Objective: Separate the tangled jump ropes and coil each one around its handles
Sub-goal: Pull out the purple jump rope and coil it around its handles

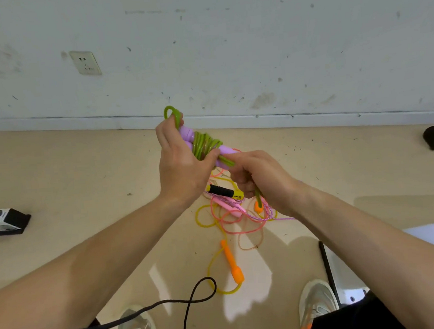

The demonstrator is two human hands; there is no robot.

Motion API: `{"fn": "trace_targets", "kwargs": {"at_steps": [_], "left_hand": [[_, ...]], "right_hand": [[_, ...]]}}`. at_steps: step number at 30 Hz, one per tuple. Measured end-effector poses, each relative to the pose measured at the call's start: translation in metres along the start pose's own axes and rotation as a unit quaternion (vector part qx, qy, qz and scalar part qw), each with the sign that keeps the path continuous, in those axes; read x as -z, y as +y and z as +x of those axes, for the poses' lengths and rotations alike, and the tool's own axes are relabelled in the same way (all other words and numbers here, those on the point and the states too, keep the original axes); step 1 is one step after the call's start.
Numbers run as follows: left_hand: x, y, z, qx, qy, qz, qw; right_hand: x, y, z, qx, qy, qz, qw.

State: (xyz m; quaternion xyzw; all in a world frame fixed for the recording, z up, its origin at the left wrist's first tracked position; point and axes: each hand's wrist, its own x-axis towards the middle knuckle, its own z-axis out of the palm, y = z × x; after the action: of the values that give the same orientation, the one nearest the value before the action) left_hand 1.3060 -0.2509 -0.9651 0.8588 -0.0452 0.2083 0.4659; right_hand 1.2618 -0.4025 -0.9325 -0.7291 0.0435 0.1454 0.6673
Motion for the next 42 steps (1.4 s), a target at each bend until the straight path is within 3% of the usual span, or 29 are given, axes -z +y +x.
{"fn": "trace_targets", "kwargs": {"at_steps": [2, 4, 6, 9, 12, 16, 18, 23, 26, 29, 33, 36, 42], "left_hand": [[0.004, 0.000, 0.003, -0.018, -0.025, 0.016, 0.999], [0.005, 0.001, 0.002, -0.010, -0.058, 0.016, 0.998], [0.006, 0.001, -0.002, 0.009, -0.087, -0.006, 0.996], [0.007, 0.000, -0.004, 0.013, -0.141, -0.030, 0.990], [0.006, -0.003, -0.003, 0.055, -0.183, -0.100, 0.976], [0.014, 0.004, -0.003, 0.118, -0.221, -0.184, 0.951], [0.018, 0.007, -0.002, 0.129, -0.228, -0.190, 0.946], [0.017, 0.013, -0.001, 0.161, -0.218, -0.183, 0.945], [0.013, 0.018, -0.008, 0.167, -0.202, -0.169, 0.950], [0.008, 0.024, -0.013, 0.165, -0.194, -0.142, 0.957], [0.005, 0.034, -0.017, 0.170, -0.198, -0.185, 0.947], [0.005, 0.045, -0.020, 0.178, -0.210, -0.220, 0.936], [0.005, 0.048, -0.010, 0.230, -0.185, -0.287, 0.911]], "right_hand": [[0.003, -0.004, 0.000, 0.037, 0.016, -0.133, 0.990], [0.004, -0.008, -0.002, 0.056, 0.019, -0.150, 0.987], [0.006, -0.009, -0.005, 0.033, -0.003, -0.084, 0.996], [0.017, -0.012, -0.001, -0.055, -0.101, 0.075, 0.991], [0.036, -0.015, 0.002, -0.129, -0.216, 0.235, 0.939], [0.046, -0.020, 0.002, -0.102, -0.363, 0.346, 0.859], [0.048, -0.020, 0.003, -0.076, -0.366, 0.342, 0.862], [0.029, -0.037, -0.013, 0.032, -0.181, 0.098, 0.978], [0.015, -0.042, -0.016, 0.059, -0.047, -0.028, 0.997], [0.010, -0.042, -0.017, 0.056, 0.042, -0.096, 0.993], [0.010, -0.038, -0.013, 0.081, 0.098, -0.245, 0.961], [0.015, -0.028, -0.008, 0.084, 0.110, -0.340, 0.930], [0.009, -0.013, -0.001, 0.080, 0.078, -0.421, 0.900]]}}
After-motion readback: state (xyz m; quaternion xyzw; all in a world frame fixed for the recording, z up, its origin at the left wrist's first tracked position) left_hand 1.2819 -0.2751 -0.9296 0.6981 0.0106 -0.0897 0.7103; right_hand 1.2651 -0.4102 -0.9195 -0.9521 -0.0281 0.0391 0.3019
